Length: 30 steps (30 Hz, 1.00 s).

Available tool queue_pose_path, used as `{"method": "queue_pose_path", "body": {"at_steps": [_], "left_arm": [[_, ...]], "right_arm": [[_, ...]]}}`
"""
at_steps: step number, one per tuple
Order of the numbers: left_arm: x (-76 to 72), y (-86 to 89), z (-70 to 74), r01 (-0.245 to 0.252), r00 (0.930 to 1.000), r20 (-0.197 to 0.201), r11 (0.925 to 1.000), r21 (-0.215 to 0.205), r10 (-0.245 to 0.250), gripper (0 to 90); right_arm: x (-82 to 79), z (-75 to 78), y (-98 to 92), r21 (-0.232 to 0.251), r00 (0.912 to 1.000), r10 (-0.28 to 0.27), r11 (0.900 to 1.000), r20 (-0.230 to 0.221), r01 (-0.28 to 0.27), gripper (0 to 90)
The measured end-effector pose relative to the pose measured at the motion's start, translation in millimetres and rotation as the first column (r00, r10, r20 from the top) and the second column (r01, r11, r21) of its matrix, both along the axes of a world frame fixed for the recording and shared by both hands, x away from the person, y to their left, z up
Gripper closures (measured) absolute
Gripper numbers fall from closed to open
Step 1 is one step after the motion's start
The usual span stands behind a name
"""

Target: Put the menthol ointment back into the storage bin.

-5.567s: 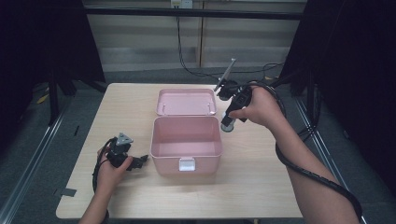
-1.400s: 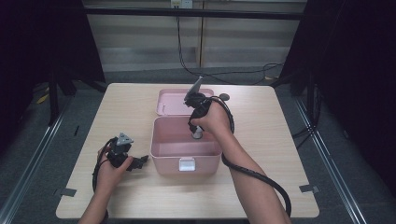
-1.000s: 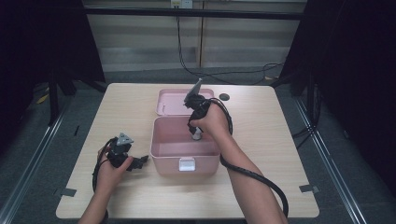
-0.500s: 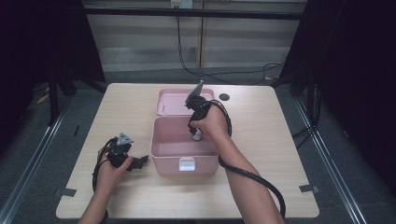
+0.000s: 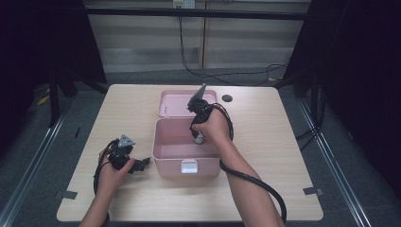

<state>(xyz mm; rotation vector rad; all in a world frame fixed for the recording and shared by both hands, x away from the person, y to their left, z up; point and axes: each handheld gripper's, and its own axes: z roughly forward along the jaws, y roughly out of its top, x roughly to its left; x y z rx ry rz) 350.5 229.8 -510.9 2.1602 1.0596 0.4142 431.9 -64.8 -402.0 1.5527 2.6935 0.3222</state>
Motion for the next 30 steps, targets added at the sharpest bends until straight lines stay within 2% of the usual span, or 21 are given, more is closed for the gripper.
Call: {"method": "queue_pose_path", "body": {"at_steps": [30], "left_arm": [[0.1,-0.2,-0.3,0.001,1.0000,0.000,1.0000,-0.001,-0.001,1.0]], "right_arm": [[-1.2,-17.1,4.0,-0.004,0.9996,-0.025,1.000,-0.016,0.025,51.2]]}}
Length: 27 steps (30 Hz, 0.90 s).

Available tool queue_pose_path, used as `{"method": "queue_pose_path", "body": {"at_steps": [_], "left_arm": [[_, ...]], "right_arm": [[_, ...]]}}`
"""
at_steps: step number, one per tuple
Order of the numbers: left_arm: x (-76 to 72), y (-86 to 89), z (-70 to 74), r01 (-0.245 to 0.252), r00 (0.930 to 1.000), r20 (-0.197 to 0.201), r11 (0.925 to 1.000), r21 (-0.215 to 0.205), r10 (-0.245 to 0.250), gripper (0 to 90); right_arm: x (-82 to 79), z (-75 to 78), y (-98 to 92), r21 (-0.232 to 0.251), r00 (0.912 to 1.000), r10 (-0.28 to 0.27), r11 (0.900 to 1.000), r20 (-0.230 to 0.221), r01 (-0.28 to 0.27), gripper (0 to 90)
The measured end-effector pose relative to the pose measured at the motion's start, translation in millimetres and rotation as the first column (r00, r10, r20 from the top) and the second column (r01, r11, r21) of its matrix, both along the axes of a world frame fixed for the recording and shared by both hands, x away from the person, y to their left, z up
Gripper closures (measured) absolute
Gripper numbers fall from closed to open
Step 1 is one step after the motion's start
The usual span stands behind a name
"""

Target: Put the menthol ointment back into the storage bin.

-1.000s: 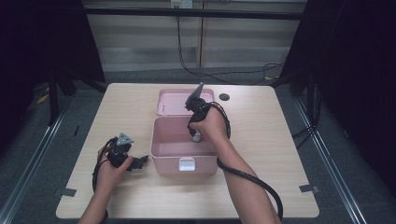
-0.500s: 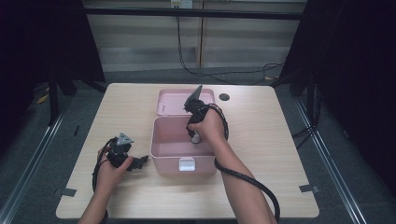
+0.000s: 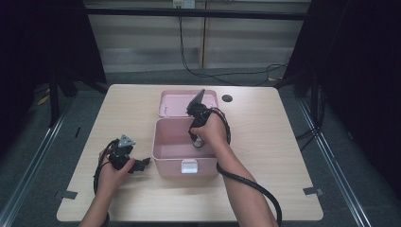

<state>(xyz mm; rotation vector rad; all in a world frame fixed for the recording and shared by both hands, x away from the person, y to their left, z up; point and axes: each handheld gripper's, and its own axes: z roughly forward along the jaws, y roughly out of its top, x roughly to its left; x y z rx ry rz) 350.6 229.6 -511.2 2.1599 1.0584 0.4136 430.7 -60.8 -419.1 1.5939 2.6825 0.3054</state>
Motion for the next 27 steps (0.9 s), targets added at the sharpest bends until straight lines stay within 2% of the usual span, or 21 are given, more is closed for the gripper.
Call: {"method": "queue_pose_path", "body": {"at_steps": [27], "left_arm": [[0.0,0.1,0.0,0.000,1.0000,0.000,1.0000,0.001,0.000,1.0]], "right_arm": [[0.2,-10.6,-0.1,0.001,1.0000,-0.003,1.000,-0.001,0.003,51.1]]}}
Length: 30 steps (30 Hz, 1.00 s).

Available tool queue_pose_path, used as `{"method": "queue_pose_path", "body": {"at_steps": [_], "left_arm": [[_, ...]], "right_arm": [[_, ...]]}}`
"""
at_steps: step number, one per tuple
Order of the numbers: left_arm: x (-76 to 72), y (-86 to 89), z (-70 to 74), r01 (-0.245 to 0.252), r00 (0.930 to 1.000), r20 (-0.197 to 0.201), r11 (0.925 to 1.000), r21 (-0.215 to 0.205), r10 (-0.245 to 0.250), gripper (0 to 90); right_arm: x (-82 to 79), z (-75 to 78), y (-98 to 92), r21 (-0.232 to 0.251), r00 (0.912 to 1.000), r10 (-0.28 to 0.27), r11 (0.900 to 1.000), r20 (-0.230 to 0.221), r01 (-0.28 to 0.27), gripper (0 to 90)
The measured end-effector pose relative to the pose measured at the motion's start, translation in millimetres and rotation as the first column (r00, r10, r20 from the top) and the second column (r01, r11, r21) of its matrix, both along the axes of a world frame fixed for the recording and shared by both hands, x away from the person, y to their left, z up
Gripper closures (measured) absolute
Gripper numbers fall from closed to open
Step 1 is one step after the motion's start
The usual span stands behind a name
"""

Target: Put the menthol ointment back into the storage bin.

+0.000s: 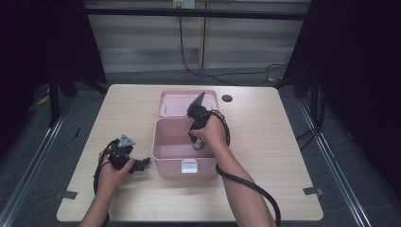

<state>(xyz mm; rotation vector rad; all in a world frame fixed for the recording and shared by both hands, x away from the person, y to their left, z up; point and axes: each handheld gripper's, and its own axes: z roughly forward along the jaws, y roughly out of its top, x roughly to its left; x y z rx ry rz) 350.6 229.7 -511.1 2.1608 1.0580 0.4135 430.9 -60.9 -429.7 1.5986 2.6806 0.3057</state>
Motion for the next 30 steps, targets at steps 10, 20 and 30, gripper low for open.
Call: {"method": "queue_pose_path", "body": {"at_steps": [10,20,30], "left_arm": [[0.0,0.0,0.0,-0.001,1.0000,0.001,1.0000,0.001,0.001,1.0],[0.0,0.0,0.0,-0.001,1.0000,0.001,1.0000,0.000,0.001,1.0],[0.0,0.0,0.0,0.000,1.0000,0.000,1.0000,-0.001,0.000,1.0]], "right_arm": [[0.3,-2.1,-0.2,0.001,1.0000,-0.003,1.000,-0.002,0.003,51.1],[0.6,-2.3,-0.2,0.005,1.0000,-0.009,1.000,0.003,0.009,51.0],[0.9,-4.3,0.7,0.009,1.0000,-0.009,1.000,0.005,0.009,50.9]]}}
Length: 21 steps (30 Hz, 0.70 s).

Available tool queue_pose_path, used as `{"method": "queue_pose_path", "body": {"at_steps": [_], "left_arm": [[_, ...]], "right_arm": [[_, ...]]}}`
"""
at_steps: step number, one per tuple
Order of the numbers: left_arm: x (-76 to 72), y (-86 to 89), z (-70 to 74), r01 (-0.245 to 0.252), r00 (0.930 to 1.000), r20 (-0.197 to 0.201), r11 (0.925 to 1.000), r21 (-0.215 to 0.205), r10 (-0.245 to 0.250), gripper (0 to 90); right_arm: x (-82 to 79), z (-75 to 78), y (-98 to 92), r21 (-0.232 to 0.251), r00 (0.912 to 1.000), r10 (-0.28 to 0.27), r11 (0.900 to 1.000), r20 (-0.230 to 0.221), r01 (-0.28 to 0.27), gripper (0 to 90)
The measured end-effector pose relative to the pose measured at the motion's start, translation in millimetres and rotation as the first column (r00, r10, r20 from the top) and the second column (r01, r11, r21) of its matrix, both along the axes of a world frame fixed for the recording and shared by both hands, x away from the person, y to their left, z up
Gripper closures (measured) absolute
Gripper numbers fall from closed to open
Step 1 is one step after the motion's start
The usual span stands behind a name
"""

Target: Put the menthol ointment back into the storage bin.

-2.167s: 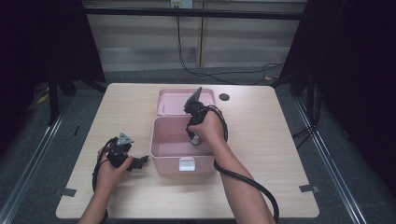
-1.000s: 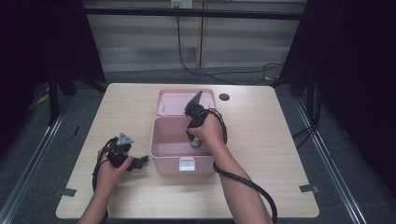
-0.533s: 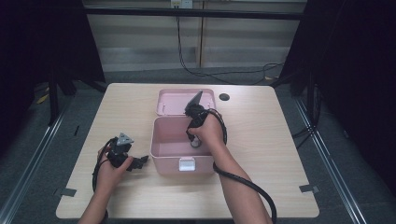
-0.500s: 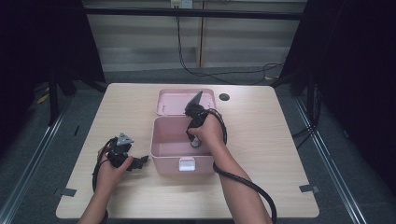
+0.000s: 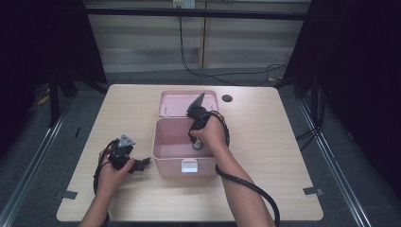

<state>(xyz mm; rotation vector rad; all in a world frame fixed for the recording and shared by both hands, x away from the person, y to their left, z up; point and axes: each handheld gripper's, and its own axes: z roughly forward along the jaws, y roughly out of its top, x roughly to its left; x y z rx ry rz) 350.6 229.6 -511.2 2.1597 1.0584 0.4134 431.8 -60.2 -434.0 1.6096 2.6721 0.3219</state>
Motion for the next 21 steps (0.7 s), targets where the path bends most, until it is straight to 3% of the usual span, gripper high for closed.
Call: {"method": "queue_pose_path", "body": {"at_steps": [21], "left_arm": [[0.0,0.0,0.0,0.000,1.0000,0.001,1.0000,0.001,0.000,1.0]], "right_arm": [[-1.8,-0.8,1.7,-0.003,0.9998,0.020,1.000,0.003,-0.020,50.3]]}}
